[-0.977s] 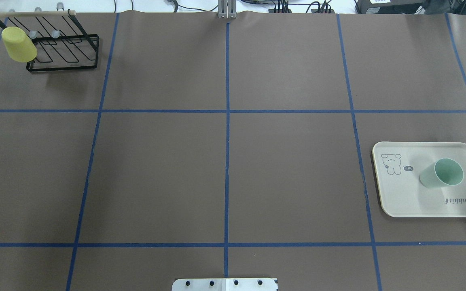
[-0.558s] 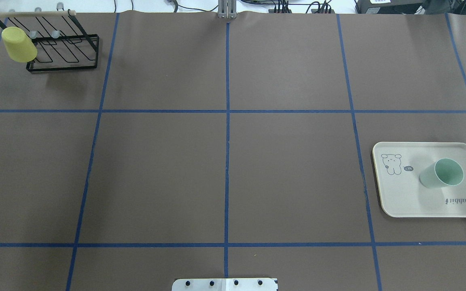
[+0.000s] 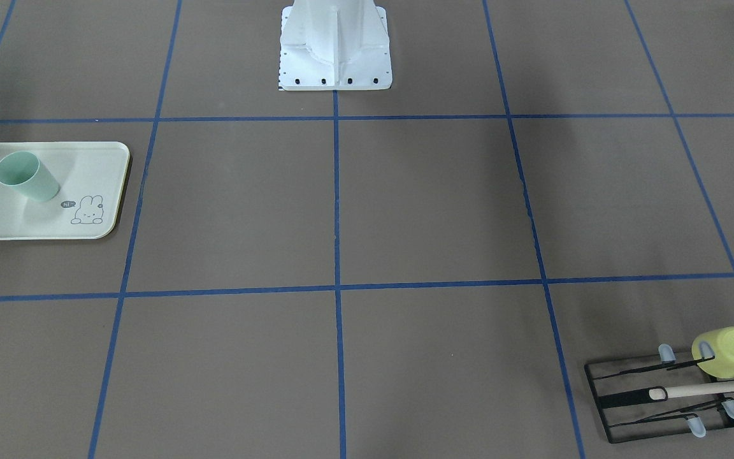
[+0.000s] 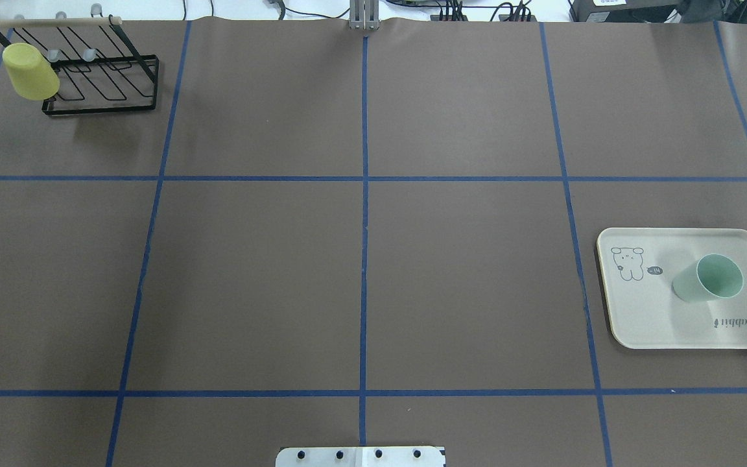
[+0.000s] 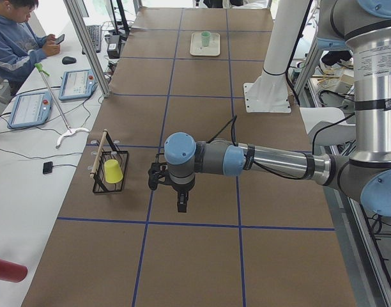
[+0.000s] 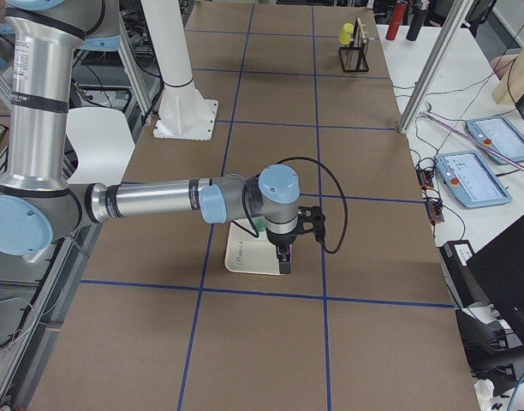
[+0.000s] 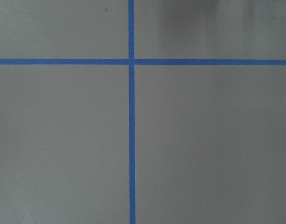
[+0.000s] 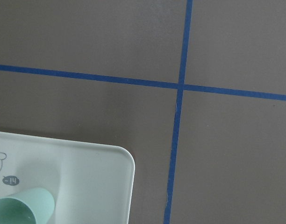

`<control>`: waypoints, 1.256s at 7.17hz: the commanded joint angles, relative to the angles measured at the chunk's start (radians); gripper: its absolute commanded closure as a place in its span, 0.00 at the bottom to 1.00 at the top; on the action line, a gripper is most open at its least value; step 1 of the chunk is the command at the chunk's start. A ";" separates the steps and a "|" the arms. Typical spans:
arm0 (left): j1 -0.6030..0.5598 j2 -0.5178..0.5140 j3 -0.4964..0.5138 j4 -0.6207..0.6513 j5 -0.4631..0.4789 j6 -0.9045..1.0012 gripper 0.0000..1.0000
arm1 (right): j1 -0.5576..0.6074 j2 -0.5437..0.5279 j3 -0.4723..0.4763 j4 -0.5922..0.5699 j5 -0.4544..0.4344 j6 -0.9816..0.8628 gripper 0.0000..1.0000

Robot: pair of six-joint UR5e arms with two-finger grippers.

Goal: Left arm grabs green cup and hands to right arm on tray

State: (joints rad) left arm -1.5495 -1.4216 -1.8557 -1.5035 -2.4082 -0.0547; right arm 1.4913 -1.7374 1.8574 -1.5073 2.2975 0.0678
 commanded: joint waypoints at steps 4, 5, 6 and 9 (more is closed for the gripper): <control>-0.001 0.007 -0.008 0.002 -0.014 -0.005 0.00 | 0.006 -0.014 0.000 0.004 0.036 0.000 0.00; 0.000 0.007 -0.037 0.005 -0.014 -0.004 0.00 | 0.010 -0.014 -0.001 0.004 0.036 0.000 0.00; 0.000 0.009 -0.043 0.005 -0.015 -0.004 0.00 | 0.012 -0.010 0.000 0.004 0.034 0.000 0.00; 0.000 0.009 -0.043 0.005 -0.016 -0.004 0.00 | 0.012 -0.010 -0.001 0.012 0.042 0.001 0.00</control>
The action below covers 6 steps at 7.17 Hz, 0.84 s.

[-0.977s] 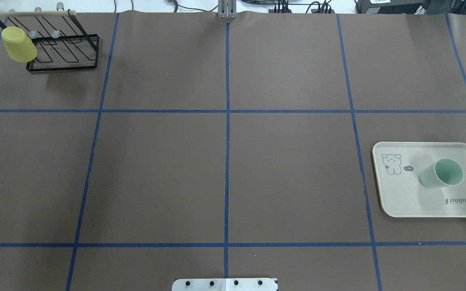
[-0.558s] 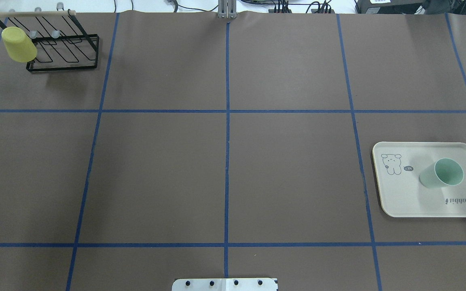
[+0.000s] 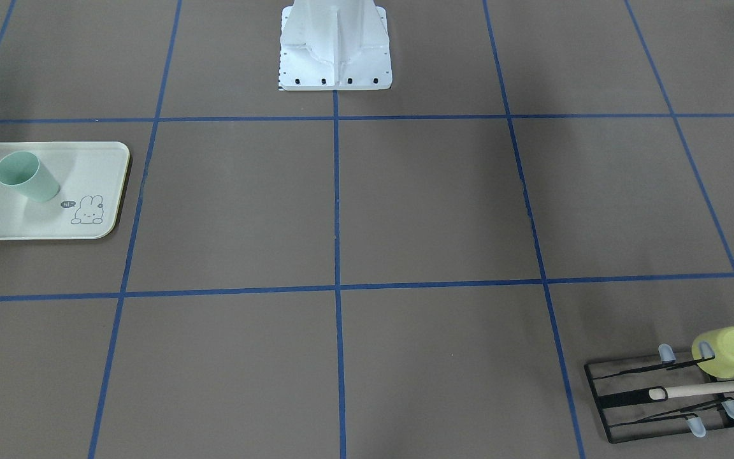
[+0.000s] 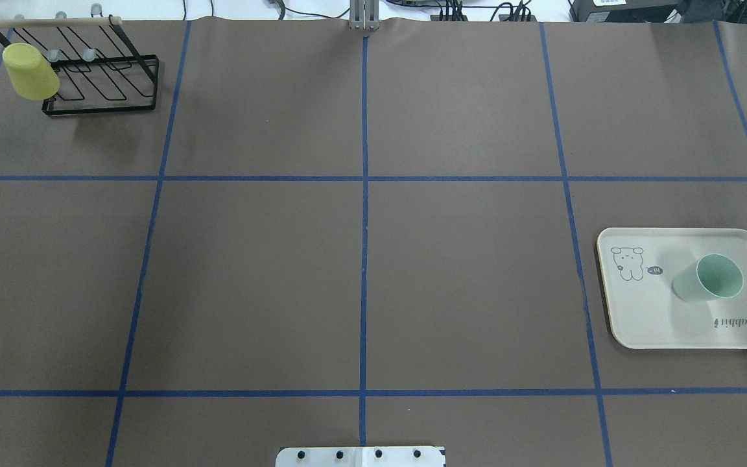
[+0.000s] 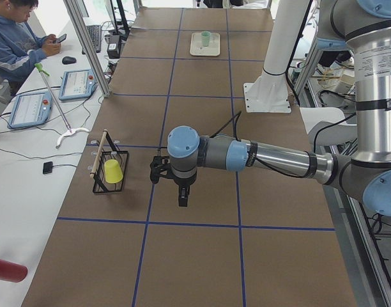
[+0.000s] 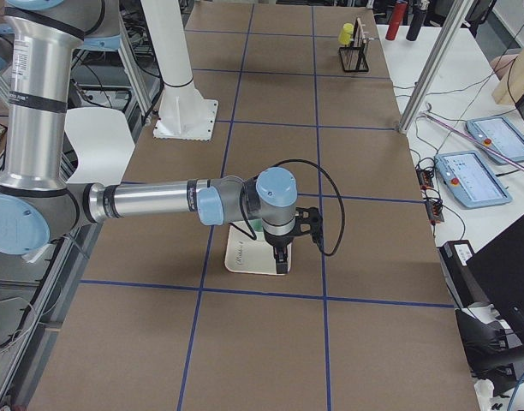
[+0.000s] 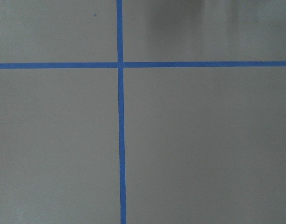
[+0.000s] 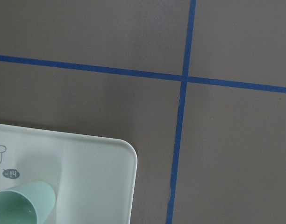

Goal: Left arm grabs green cup and hands to right arm on tray

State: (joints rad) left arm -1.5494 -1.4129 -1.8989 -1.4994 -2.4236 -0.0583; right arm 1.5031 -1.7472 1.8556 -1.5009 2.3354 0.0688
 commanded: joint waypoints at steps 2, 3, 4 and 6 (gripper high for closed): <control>-0.001 0.002 -0.029 0.004 0.000 0.000 0.00 | -0.001 0.002 -0.012 0.007 -0.002 -0.001 0.00; 0.000 0.003 -0.040 0.004 0.001 0.000 0.00 | -0.001 0.003 -0.010 0.008 -0.004 -0.001 0.00; 0.000 0.003 -0.049 0.001 0.001 0.000 0.00 | -0.001 0.009 -0.025 0.008 -0.007 -0.003 0.00; 0.000 0.005 -0.069 0.002 0.001 0.000 0.00 | -0.001 0.011 -0.029 0.010 0.002 -0.001 0.00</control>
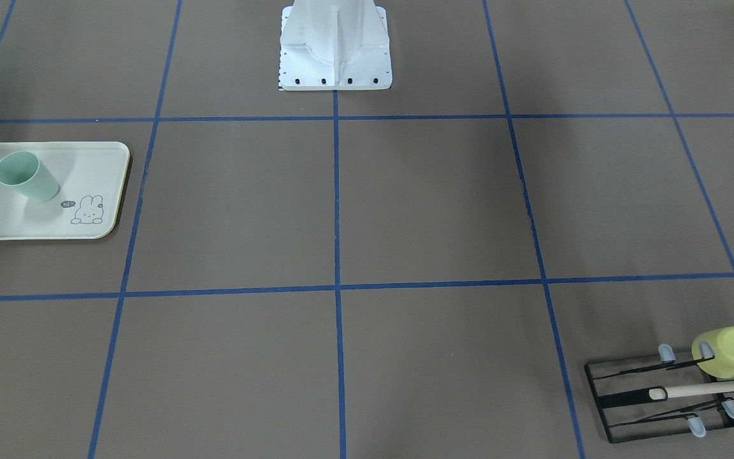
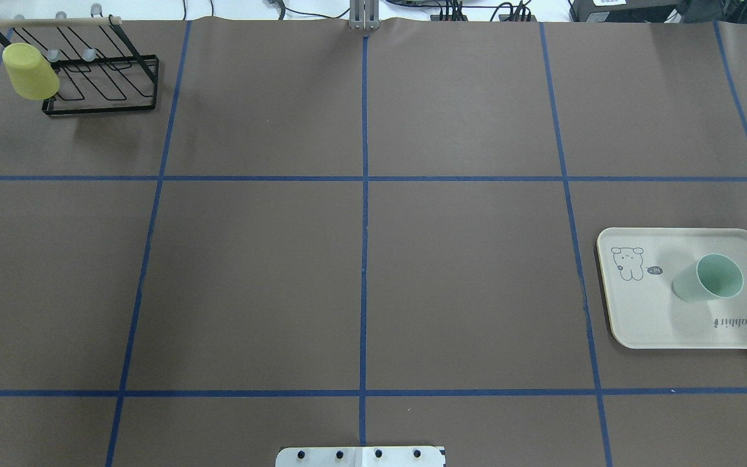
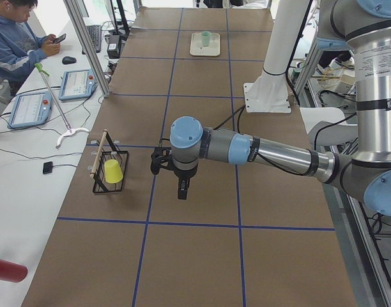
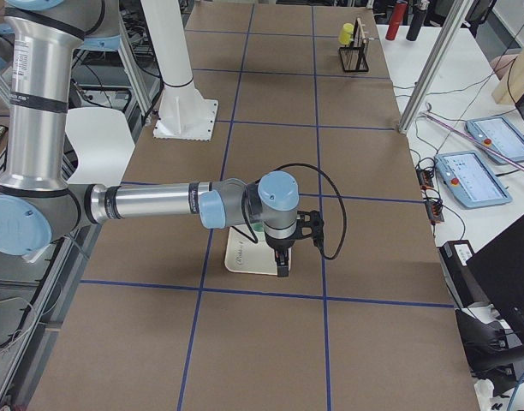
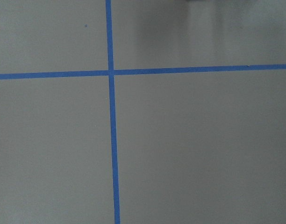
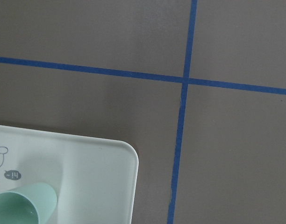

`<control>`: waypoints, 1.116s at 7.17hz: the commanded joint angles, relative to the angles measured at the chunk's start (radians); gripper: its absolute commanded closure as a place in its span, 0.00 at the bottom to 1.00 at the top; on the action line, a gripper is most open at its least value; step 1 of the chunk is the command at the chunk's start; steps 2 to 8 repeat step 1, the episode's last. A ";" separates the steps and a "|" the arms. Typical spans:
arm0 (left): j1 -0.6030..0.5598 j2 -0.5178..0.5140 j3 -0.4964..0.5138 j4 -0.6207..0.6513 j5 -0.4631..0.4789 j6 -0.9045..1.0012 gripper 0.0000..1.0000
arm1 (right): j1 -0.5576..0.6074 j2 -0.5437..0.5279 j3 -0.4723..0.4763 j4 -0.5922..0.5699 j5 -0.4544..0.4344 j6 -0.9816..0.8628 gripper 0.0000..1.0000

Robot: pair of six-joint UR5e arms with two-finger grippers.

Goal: Left arm grabs green cup and hands to right arm on tray

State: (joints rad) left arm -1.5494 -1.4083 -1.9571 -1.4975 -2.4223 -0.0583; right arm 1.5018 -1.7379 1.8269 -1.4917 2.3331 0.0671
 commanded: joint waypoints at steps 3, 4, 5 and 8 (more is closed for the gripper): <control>0.003 -0.003 -0.032 0.006 0.002 -0.002 0.00 | -0.002 0.004 -0.011 0.001 -0.003 -0.004 0.00; 0.003 -0.003 -0.032 0.006 0.002 -0.002 0.00 | -0.002 0.004 -0.011 0.001 -0.003 -0.004 0.00; 0.003 -0.003 -0.032 0.006 0.002 -0.002 0.00 | -0.002 0.004 -0.011 0.001 -0.003 -0.004 0.00; 0.003 -0.003 -0.032 0.006 0.002 -0.002 0.00 | -0.002 0.004 -0.011 0.001 -0.003 -0.004 0.00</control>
